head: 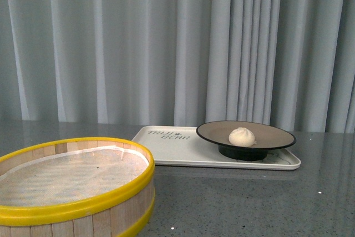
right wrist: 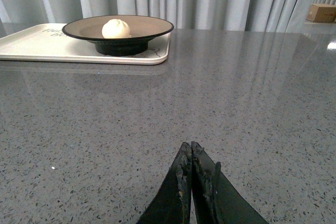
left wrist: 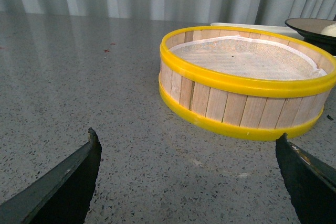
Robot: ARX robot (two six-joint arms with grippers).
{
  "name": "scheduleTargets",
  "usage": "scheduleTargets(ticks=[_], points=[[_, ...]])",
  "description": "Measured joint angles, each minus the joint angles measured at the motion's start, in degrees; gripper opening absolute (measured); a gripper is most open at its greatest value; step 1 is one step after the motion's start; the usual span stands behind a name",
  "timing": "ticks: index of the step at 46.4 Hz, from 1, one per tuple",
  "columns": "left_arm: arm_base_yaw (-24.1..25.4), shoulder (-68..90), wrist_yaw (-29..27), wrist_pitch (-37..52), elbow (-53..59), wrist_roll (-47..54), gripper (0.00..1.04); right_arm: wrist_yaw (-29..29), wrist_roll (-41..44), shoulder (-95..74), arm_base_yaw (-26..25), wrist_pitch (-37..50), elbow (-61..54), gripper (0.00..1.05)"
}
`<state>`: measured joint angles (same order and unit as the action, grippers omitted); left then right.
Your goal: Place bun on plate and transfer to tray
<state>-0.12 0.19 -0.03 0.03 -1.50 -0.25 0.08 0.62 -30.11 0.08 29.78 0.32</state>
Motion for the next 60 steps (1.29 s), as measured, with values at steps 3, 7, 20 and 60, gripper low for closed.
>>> scheduleTargets(ticks=[3,7,20,60], points=[[0.02,0.00,0.02,0.00,0.00,0.00,0.98,0.00,0.00,2.51,0.00,-2.40,-0.02,0.02],[0.00,0.00,0.02,0.00,0.00,0.00,0.98,0.00,0.00,5.44,0.00,-5.29,-0.02,0.02],[0.02,0.00,0.02,0.00,0.00,0.00,0.98,0.00,0.00,11.72,0.00,-11.26,-0.02,0.02],[0.00,0.00,0.00,0.00,0.00,0.00,0.98,-0.13,0.02,29.90,0.00,-29.70,0.00,0.10]])
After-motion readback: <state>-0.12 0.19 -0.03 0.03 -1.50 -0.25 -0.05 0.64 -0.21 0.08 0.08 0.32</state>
